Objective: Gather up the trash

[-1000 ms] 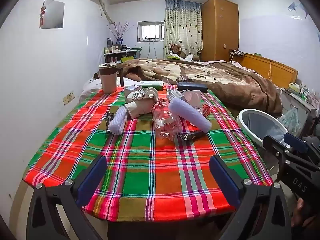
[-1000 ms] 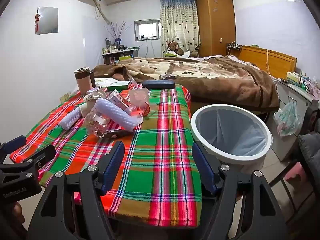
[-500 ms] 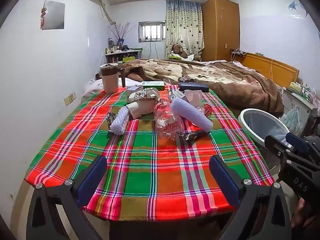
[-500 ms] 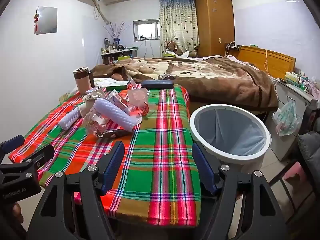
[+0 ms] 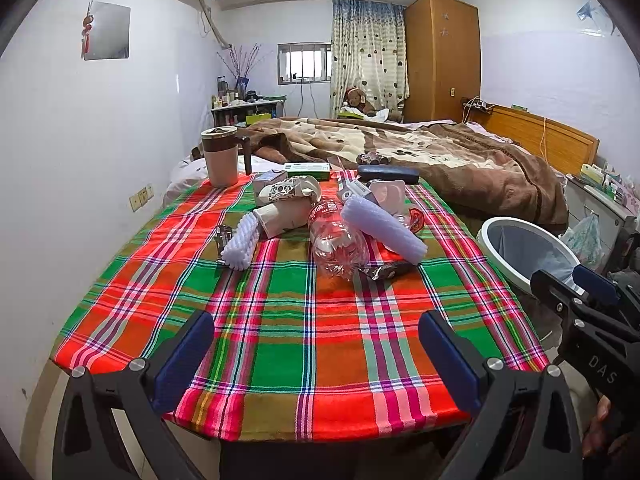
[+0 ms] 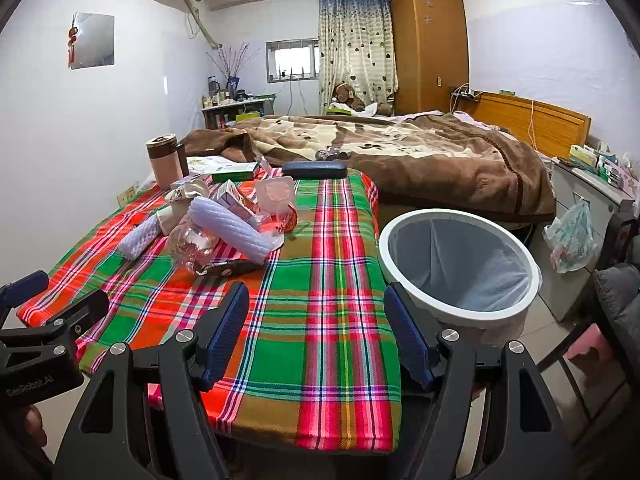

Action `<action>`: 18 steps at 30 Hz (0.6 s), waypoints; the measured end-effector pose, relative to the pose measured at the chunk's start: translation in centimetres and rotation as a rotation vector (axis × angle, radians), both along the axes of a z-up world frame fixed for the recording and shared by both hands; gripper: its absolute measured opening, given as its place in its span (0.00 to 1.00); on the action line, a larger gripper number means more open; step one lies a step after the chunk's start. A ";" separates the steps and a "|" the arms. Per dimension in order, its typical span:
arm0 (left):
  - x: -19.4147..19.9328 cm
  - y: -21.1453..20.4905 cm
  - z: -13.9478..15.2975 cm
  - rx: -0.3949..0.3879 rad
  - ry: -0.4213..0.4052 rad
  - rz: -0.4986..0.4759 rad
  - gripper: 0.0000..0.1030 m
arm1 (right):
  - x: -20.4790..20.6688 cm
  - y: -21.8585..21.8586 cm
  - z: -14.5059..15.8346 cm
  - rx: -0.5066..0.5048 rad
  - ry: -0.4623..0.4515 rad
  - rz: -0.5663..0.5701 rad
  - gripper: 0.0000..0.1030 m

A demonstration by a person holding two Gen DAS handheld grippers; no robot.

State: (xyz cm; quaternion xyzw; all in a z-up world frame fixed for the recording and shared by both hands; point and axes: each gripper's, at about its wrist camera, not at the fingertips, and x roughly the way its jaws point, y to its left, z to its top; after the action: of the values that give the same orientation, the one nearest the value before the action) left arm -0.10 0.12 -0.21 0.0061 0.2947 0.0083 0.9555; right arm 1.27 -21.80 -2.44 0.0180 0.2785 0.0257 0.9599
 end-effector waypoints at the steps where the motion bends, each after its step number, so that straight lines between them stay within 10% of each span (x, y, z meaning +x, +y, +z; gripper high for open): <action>1: 0.0 0.0 0.0 0.000 0.000 0.000 1.00 | 0.0 0.0 0.0 0.001 0.000 0.000 0.69; 18: -0.1 0.0 0.0 0.000 -0.001 0.000 1.00 | -0.1 0.2 0.1 -0.002 -0.001 -0.002 0.69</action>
State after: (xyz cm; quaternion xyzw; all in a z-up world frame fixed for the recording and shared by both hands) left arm -0.16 0.09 -0.26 0.0062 0.2943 0.0085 0.9557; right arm 1.17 -21.65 -2.36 0.0172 0.2781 0.0247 0.9601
